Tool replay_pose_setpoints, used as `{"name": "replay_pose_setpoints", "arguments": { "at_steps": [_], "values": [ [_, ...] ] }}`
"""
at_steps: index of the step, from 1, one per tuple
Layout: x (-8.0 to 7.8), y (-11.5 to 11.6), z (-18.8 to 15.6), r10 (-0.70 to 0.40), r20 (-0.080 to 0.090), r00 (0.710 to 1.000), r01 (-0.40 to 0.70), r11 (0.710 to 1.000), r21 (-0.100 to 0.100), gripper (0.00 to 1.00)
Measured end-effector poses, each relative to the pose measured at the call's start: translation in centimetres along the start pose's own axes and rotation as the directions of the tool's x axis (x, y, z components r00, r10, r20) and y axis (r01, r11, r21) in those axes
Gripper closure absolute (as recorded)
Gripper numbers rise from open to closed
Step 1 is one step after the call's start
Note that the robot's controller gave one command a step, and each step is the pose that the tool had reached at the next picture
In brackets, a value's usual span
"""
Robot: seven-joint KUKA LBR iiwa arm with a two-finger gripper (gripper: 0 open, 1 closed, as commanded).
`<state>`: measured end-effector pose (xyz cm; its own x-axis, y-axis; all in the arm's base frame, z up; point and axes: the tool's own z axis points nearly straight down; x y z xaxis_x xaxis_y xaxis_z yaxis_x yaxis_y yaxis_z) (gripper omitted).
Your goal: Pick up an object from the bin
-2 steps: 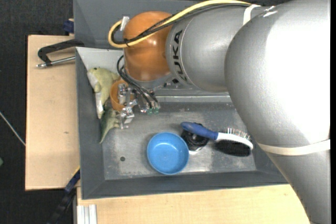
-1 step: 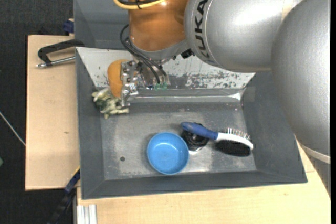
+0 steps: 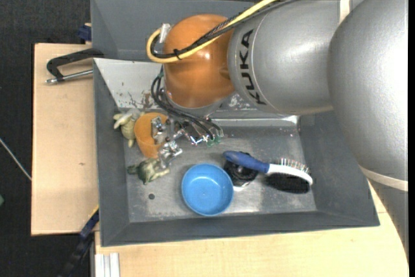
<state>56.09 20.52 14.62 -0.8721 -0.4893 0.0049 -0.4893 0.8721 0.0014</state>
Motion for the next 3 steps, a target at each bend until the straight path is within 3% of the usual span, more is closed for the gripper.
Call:
{"name": "replay_pose_setpoints", "arguments": {
  "at_steps": [1,2,3],
  "values": [
    [-1.0,1.2,-10.8,-0.464,0.014,0.886,0.464,0.886,0.009,1.00],
    [-1.0,1.2,-10.6,-0.463,0.011,0.886,0.463,0.887,0.006,0.00],
    [-1.2,-1.3,6.2,-0.580,0.003,0.815,0.580,0.815,-0.001,0.00]
  ]
}}
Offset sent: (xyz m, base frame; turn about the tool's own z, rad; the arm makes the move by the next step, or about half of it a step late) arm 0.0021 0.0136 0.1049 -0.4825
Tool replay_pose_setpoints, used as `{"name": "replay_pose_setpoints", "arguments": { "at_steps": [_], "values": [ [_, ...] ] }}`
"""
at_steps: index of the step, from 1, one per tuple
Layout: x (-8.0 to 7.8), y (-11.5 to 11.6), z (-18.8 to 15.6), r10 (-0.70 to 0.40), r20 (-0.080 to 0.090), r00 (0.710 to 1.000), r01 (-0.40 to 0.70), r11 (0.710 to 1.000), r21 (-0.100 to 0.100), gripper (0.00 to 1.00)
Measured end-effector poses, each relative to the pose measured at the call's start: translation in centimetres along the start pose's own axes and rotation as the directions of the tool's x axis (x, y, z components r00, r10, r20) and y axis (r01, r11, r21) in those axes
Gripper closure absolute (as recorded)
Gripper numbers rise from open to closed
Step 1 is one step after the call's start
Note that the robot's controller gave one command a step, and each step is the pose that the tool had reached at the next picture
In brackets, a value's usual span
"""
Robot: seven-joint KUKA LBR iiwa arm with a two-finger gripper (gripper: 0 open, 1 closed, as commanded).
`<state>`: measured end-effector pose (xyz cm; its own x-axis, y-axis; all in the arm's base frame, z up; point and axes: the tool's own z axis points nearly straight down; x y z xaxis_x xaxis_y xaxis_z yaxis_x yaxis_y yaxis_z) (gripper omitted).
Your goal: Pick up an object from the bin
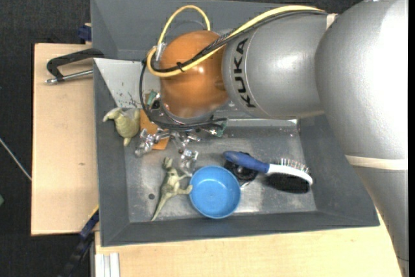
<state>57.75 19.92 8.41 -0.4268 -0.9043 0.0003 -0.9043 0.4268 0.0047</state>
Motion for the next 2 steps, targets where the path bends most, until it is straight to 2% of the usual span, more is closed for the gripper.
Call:
{"name": "replay_pose_setpoints", "arguments": {
  "at_steps": [1,2],
  "values": [
    [5.2,-0.9,1.1,-0.068,0.011,0.998,0.068,0.998,0.009,0.00],
    [9.5,1.5,0.8,0.431,0.005,0.903,-0.431,0.903,0.003,0.00]
  ]
}}
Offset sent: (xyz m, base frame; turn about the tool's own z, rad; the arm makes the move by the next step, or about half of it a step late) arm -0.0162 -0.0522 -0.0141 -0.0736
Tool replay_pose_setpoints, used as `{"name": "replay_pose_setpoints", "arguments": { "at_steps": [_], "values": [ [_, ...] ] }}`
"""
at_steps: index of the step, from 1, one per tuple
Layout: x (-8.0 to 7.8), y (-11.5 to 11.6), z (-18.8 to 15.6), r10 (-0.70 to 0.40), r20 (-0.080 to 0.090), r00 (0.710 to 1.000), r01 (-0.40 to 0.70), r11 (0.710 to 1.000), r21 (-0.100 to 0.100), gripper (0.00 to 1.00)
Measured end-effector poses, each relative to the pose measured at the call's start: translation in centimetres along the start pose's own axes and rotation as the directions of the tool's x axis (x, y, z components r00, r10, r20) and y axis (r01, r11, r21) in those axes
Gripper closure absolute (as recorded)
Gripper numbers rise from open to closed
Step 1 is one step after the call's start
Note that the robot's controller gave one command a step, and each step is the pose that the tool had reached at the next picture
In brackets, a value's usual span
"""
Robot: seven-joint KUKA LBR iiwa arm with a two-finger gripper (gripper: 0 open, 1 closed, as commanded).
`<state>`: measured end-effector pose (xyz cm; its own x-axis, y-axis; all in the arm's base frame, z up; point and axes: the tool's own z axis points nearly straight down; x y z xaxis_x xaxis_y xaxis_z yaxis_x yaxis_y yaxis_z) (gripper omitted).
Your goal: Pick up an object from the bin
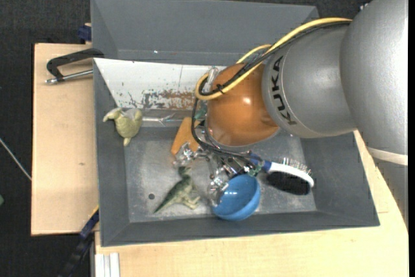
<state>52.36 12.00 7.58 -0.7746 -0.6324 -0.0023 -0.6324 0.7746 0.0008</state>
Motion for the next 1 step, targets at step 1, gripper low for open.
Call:
{"name": "replay_pose_setpoints", "arguments": {
  "at_steps": [1],
  "values": [
    [1.15,0.68,0.06,-0.286,0.000,0.958,0.286,0.958,0.000,0.00]
  ]
}}
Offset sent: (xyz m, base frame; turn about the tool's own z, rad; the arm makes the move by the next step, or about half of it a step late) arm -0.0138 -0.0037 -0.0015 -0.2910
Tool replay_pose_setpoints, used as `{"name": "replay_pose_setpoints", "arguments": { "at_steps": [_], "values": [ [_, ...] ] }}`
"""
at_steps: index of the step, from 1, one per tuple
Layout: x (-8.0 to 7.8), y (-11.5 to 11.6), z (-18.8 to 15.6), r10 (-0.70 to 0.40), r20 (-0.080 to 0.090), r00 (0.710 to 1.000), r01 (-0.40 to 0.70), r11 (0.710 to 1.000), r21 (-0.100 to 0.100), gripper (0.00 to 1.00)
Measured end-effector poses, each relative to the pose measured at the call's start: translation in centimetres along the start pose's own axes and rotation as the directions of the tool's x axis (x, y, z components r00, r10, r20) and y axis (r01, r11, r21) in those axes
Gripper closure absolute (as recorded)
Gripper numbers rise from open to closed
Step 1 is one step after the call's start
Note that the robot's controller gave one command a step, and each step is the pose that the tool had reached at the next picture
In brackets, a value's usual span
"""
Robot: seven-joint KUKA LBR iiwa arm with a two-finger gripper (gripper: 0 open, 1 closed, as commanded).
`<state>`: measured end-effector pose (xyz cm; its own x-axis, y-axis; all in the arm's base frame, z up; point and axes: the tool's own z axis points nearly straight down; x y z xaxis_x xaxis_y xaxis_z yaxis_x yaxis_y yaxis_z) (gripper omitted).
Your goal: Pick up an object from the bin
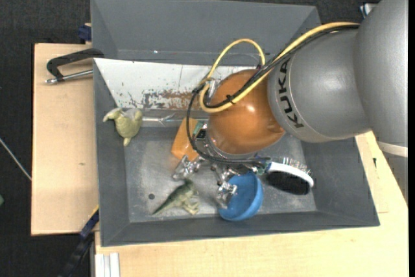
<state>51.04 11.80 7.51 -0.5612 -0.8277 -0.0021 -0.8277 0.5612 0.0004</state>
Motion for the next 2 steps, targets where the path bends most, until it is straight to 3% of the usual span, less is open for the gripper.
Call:
{"name": "replay_pose_setpoints", "arguments": {
  "at_steps": [1,2],
  "values": [
    [-0.1,-0.1,-0.1,0.000,0.007,1.000,0.000,1.000,0.005,1.00],
    [-2.9,2.1,-14.7,0.009,0.011,1.000,-0.010,1.000,0.008,1.00]
  ]
}}
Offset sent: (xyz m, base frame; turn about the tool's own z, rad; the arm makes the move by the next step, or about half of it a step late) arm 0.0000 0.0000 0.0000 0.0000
